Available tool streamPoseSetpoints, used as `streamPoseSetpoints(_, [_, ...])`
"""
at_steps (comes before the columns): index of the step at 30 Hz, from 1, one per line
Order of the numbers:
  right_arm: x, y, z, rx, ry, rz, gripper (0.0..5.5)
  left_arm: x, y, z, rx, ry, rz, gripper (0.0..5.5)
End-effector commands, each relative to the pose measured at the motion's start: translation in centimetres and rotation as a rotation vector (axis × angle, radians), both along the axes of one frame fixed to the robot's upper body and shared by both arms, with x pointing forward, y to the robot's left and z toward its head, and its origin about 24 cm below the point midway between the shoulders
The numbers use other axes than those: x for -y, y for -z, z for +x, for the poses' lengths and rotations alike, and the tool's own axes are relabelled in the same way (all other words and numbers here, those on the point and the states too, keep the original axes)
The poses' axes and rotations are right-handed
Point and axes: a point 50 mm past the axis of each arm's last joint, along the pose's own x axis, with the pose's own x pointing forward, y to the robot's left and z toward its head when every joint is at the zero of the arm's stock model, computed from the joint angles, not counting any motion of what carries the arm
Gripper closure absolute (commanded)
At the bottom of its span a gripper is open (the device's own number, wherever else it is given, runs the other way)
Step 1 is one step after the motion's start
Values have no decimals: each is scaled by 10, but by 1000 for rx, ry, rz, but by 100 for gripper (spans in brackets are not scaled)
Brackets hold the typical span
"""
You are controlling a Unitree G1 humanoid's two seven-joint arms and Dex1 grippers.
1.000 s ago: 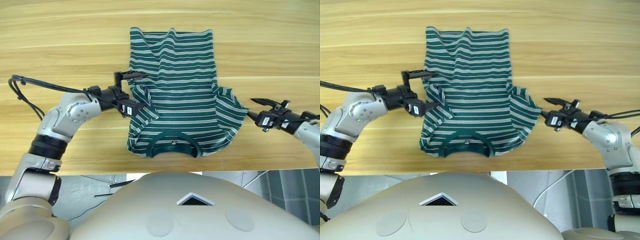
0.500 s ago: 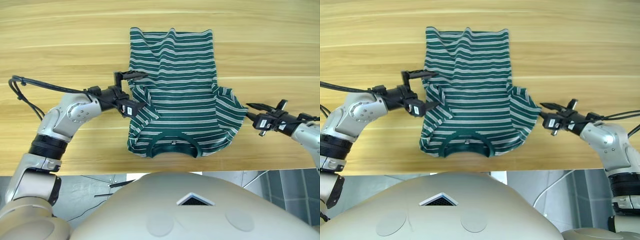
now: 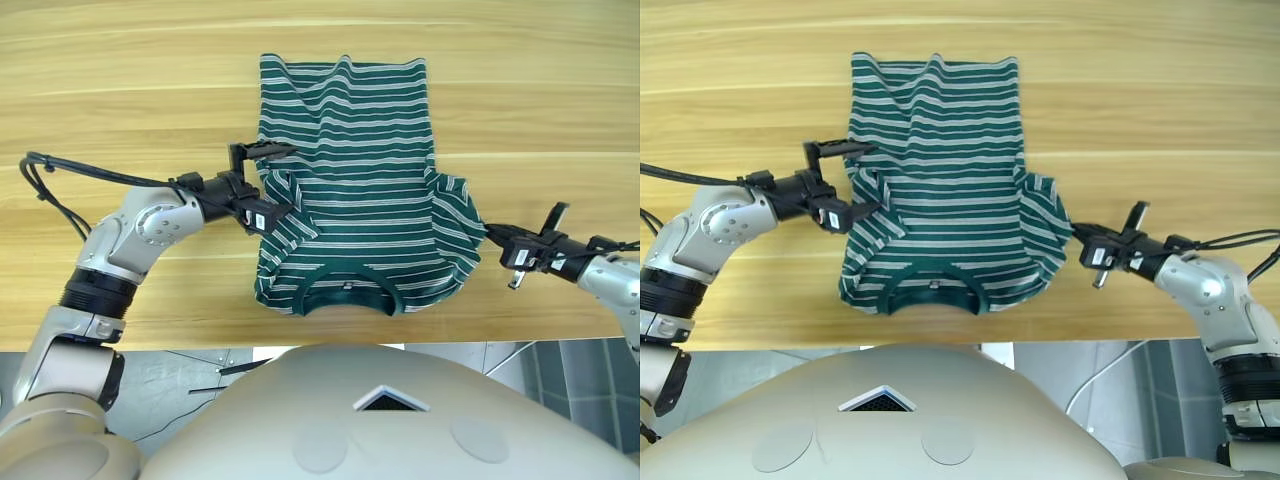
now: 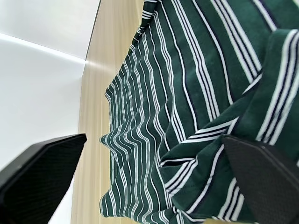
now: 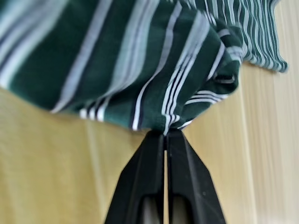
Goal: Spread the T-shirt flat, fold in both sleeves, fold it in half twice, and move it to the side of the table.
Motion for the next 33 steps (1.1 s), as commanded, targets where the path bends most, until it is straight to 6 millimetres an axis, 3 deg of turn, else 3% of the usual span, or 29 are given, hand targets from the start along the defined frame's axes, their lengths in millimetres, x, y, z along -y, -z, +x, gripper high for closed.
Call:
streamPoseSetpoints(1, [-9,-12,2,36,-42,40,547,1,-1,3,15,4,3,10])
streamPoseSetpoints(6, [-29,-29,8,96,-107,129,547,1,-1,2,13,2,4,10])
streamPoseSetpoints(15, [-41,-38,28,176,-89,176,547,0,0,3,11,1,5,10])
streamPoseSetpoints(20, [-70,-41,31,181,-195,194,547,1,0,3,12,0,2,10])
streamPoseSetpoints(29, [-106,-27,26,106,-337,182,547,0,0,3,9,-1,4,10])
streamPoseSetpoints(33, [-111,-19,32,91,-342,154,547,1,0,3,8,0,2,10])
